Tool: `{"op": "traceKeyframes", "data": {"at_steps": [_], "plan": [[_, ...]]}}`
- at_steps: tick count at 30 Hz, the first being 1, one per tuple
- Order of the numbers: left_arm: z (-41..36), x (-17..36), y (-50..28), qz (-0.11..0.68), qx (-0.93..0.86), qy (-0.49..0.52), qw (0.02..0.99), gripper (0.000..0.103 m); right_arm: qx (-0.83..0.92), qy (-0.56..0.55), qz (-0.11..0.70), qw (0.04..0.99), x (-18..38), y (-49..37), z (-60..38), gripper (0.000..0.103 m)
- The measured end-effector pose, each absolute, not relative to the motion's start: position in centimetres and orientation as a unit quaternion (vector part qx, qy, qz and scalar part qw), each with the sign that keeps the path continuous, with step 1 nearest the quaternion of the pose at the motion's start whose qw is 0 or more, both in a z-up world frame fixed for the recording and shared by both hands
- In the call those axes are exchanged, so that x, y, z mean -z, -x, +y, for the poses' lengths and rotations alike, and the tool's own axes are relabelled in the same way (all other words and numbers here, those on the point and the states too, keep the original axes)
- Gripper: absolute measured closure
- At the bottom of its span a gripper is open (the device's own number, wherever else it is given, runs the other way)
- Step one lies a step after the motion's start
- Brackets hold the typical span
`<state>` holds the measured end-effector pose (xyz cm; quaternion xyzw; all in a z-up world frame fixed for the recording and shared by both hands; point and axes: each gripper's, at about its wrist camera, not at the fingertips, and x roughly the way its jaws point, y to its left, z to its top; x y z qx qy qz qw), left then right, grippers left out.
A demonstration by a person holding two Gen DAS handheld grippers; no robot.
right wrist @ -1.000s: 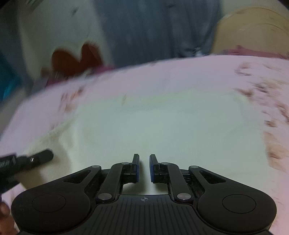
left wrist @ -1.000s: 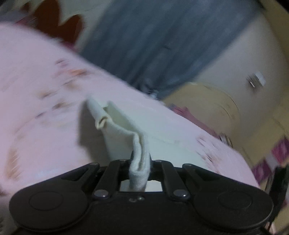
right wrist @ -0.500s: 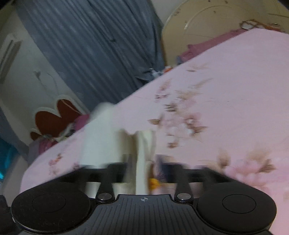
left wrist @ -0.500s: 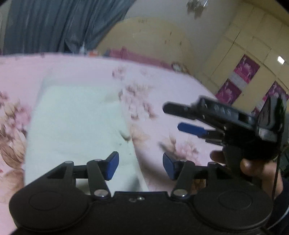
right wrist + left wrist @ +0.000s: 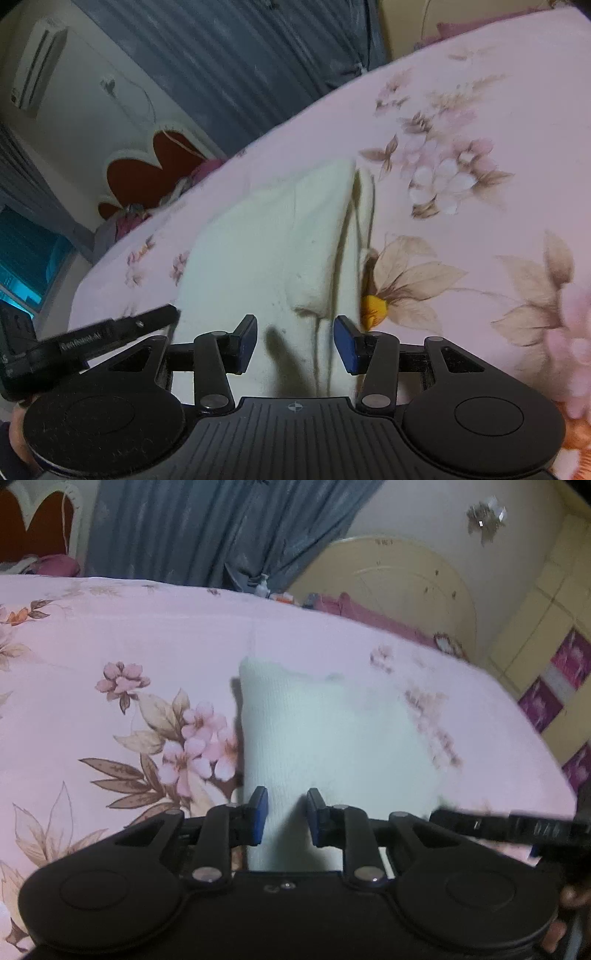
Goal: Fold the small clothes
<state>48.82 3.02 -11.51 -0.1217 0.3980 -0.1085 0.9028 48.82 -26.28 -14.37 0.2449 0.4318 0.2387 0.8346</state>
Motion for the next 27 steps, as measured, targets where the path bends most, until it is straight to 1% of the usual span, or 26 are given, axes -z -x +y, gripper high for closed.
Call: {"op": "traceKeyframes", "data": {"at_steps": [5, 6, 7, 8, 10, 11, 13, 15, 16, 19, 23, 24, 25, 26, 27], "plan": [[3.1, 11.7, -48.8, 0.397, 0.110, 0.122, 0.903, 0.080, -0.246, -0.196, 0.435, 0.843, 14.1, -49.0, -24.7, 0.056], [3.2, 11.6, -48.8, 0.397, 0.111, 0.118, 0.903, 0.081, -0.246, -0.185, 0.436, 0.845, 14.2, -49.1, -24.3, 0.062], [3.1, 11.3, -48.7, 0.397, 0.114, 0.114, 0.903, 0.083, -0.247, -0.168, 0.442, 0.846, 14.5, -49.1, -23.9, 0.091], [2.9, 10.8, -48.4, 0.396, 0.120, 0.113, 0.903, 0.083, -0.246, -0.159, 0.446, 0.846, 14.4, -49.3, -23.7, 0.091], [2.4, 9.9, -49.0, 0.394, 0.141, 0.119, 0.900, 0.094, -0.247, -0.144, 0.451, 0.845, 13.7, -49.4, -23.8, 0.094], [2.0, 9.5, -49.1, 0.398, 0.150, 0.119, 0.897, 0.094, -0.250, -0.141, 0.449, 0.846, 12.9, -49.2, -24.1, 0.095], [0.9, 9.8, -49.2, 0.422, 0.159, 0.110, 0.885, 0.091, -0.246, -0.129, 0.444, 0.852, 11.7, -49.0, -25.0, 0.095], [-0.4, 11.2, -49.4, 0.455, 0.162, 0.091, 0.871, 0.092, -0.242, -0.116, 0.466, 0.843, 12.8, -49.6, -25.1, 0.095], [-0.6, 11.6, -49.3, 0.459, 0.165, 0.093, 0.868, 0.092, -0.233, -0.096, 0.474, 0.844, 13.5, -49.7, -24.9, 0.096], [-0.5, 11.5, -48.7, 0.455, 0.170, 0.088, 0.870, 0.091, -0.239, -0.123, 0.472, 0.840, 13.5, -49.9, -25.9, 0.096], [-0.1, 11.7, -48.5, 0.458, 0.178, 0.082, 0.867, 0.091, -0.256, -0.121, 0.473, 0.834, 13.5, -49.9, -26.4, 0.095], [0.2, 11.2, -48.5, 0.451, 0.184, 0.086, 0.869, 0.086, -0.257, -0.121, 0.473, 0.834, 13.2, -49.8, -26.7, 0.095], [0.7, 10.4, -48.5, 0.431, 0.186, 0.092, 0.878, 0.076, -0.251, -0.118, 0.468, 0.839, 12.6, -49.7, -27.1, 0.091], [1.1, 9.6, -48.7, 0.409, 0.183, 0.097, 0.889, 0.074, -0.240, -0.116, 0.453, 0.850, 11.9, -49.5, -27.8, 0.074], [1.3, 9.1, -49.3, 0.395, 0.182, 0.098, 0.895, 0.074, -0.228, -0.118, 0.434, 0.864, 11.1, -49.3, -28.4, 0.066]]}}
